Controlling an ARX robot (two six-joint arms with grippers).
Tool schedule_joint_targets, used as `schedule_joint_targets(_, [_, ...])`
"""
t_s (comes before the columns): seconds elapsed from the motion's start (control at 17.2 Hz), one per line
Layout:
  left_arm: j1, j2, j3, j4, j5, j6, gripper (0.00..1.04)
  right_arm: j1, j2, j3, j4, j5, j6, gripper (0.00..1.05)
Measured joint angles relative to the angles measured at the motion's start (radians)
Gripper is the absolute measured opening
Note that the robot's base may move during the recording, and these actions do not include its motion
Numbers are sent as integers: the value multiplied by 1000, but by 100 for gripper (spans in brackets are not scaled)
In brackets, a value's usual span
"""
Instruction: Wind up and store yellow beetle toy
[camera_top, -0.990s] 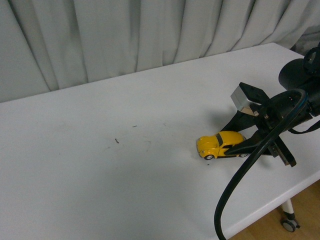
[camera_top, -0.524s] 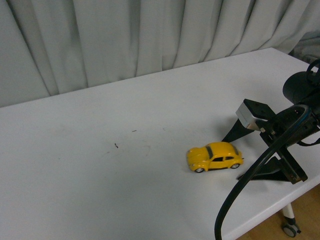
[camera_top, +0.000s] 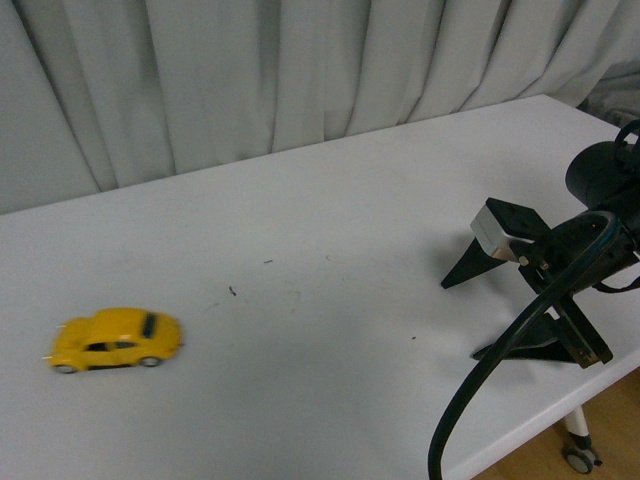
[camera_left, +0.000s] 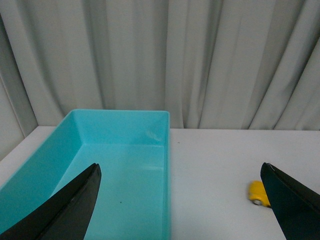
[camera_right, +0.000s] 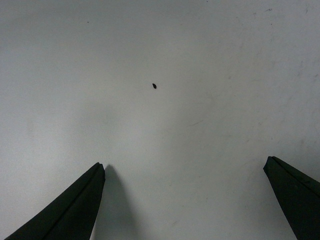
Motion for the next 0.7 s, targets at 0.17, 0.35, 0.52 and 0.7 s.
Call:
schedule_joint_targets(0.17, [0, 0, 0, 0, 0, 0, 98, 13, -35, -39, 51, 2, 46, 98])
schedule_joint_targets(0.35, [0, 0, 0, 0, 0, 0, 98, 86, -182, -172, 130, -10, 64, 98])
schedule_joint_targets(0.52, [0, 0, 0, 0, 0, 0, 98, 180, -529, -279, 140, -148, 58, 98])
schedule_joint_targets(0.7, [0, 0, 0, 0, 0, 0, 98, 220, -768, -313, 169, -206, 90, 98])
